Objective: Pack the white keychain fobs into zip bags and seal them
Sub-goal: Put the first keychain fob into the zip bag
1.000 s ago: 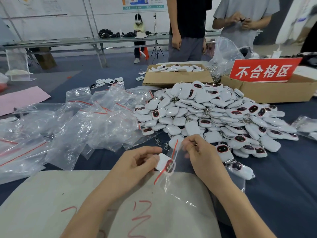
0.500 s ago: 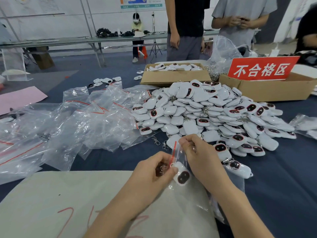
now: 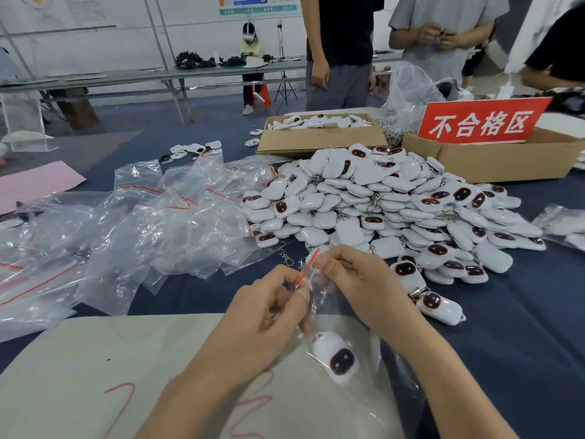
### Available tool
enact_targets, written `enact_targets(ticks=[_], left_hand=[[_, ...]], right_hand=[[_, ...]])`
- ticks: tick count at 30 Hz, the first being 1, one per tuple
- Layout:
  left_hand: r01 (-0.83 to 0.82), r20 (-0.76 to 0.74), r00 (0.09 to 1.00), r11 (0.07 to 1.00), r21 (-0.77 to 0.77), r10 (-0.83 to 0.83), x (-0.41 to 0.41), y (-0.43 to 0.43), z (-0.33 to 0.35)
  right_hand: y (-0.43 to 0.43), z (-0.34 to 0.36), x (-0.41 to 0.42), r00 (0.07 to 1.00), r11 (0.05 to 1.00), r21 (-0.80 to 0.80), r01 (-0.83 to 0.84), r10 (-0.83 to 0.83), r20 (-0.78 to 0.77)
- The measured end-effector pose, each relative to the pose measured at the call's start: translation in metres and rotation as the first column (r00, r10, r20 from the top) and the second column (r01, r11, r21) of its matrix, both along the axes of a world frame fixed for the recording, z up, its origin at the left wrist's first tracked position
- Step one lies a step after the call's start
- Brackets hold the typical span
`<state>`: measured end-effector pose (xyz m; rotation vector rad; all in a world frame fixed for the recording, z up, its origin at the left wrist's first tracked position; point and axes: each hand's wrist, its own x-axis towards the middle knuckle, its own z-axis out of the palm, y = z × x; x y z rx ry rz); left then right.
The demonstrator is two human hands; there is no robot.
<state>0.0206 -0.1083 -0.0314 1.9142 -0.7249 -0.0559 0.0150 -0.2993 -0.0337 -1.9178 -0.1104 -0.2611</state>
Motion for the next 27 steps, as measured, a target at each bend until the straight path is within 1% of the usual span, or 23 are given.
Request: enact_targets(ticks=[1,2,3,5,7,8,9,10,11,12,13,14,15,16,17,20,22,24,25,27], left_hand=[[-0.042,0.056,0.997,0.999,-0.012,0.043,0.002,0.001,-0.002],[-0.102,0.076,0.991,0.993,-0.053,0.106,0.004,0.001,-0.004],[-0.167,0.052,0.983,0.979,-0.114,0.174,0.006,0.001,-0.006],[-0.27,-0.04,0.963,0.938,-0.215,0.268,0.012,0.001,-0.011],[-0.31,-0.082,0.951,0.926,-0.215,0.299,0.015,0.002,-0.017],[-0.308,-0.089,0.951,0.931,-0.195,0.296,0.017,0.002,-0.019],[-0.308,-0.094,0.951,0.935,-0.177,0.295,0.018,0.003,-0.02],[-0.314,-0.1,0.949,0.935,-0.165,0.3,0.02,0.003,-0.022],[-0.325,-0.114,0.944,0.933,-0.155,0.309,0.023,0.003,-0.024],[-0.339,-0.137,0.937,0.93,-0.14,0.321,0.026,0.003,-0.025],[-0.356,-0.162,0.928,0.926,-0.125,0.335,0.028,0.004,-0.025],[-0.372,-0.186,0.919,0.921,-0.114,0.348,0.031,0.004,-0.026],[-0.384,-0.204,0.911,0.917,-0.11,0.357,0.032,0.004,-0.026],[-0.391,-0.216,0.907,0.914,-0.11,0.362,0.033,0.004,-0.026],[-0.389,-0.224,0.906,0.914,-0.111,0.359,0.033,0.004,-0.026],[-0.378,-0.231,0.91,0.919,-0.114,0.345,0.033,0.004,-0.026],[-0.377,-0.223,0.911,0.92,-0.107,0.347,0.034,0.005,-0.027],[-0.373,-0.213,0.914,0.922,-0.108,0.345,0.035,0.005,-0.027],[-0.372,-0.211,0.915,0.921,-0.116,0.343,0.034,0.004,-0.027],[-0.372,-0.198,0.919,0.917,-0.146,0.341,0.032,0.003,-0.026]], right_hand=[[0.002,-0.001,0.0,1.0,1.0,-0.018,-0.007,0.007,-0.023],[0.003,-0.003,0.001,0.999,0.999,-0.036,-0.02,0.018,-0.043],[0.004,-0.005,0.001,0.997,0.998,-0.057,-0.04,0.036,-0.07],[0.008,-0.007,0.001,0.987,0.989,-0.11,-0.103,0.088,-0.136],[0.011,-0.009,0.001,0.973,0.973,-0.139,-0.185,0.162,-0.165],[0.012,-0.008,0.001,0.972,0.968,-0.148,-0.202,0.179,-0.153],[0.011,-0.007,0.001,0.979,0.972,-0.15,-0.179,0.16,-0.13],[0.008,-0.006,0.001,0.993,0.981,-0.17,-0.094,0.081,-0.085],[0.003,-0.006,0.001,0.998,0.976,-0.212,0.057,-0.061,-0.015],[-0.003,-0.006,0.001,0.967,0.927,-0.274,0.256,-0.244,0.078],[-0.01,-0.006,0.0,0.895,0.825,-0.348,0.445,-0.419,0.152],[-0.015,-0.004,-0.003,0.815,0.701,-0.432,0.568,-0.554,0.172],[-0.02,-0.004,-0.005,0.756,0.603,-0.519,0.606,-0.639,0.14],[-0.022,-0.005,-0.007,0.728,0.55,-0.597,0.584,-0.68,0.085],[-0.023,-0.006,-0.008,0.728,0.531,-0.663,0.527,-0.685,0.03],[-0.016,-0.01,-0.01,0.801,0.529,-0.772,0.353,-0.597,-0.043],[-0.015,-0.009,-0.009,0.829,0.556,-0.763,0.33,-0.557,-0.047],[-0.016,-0.007,-0.008,0.847,0.61,-0.702,0.368,-0.531,-0.017],[-0.018,-0.005,-0.008,0.857,0.65,-0.646,0.401,-0.515,0.013],[-0.017,0.0,-0.008,0.878,0.755,-0.476,0.452,-0.47,0.088]])
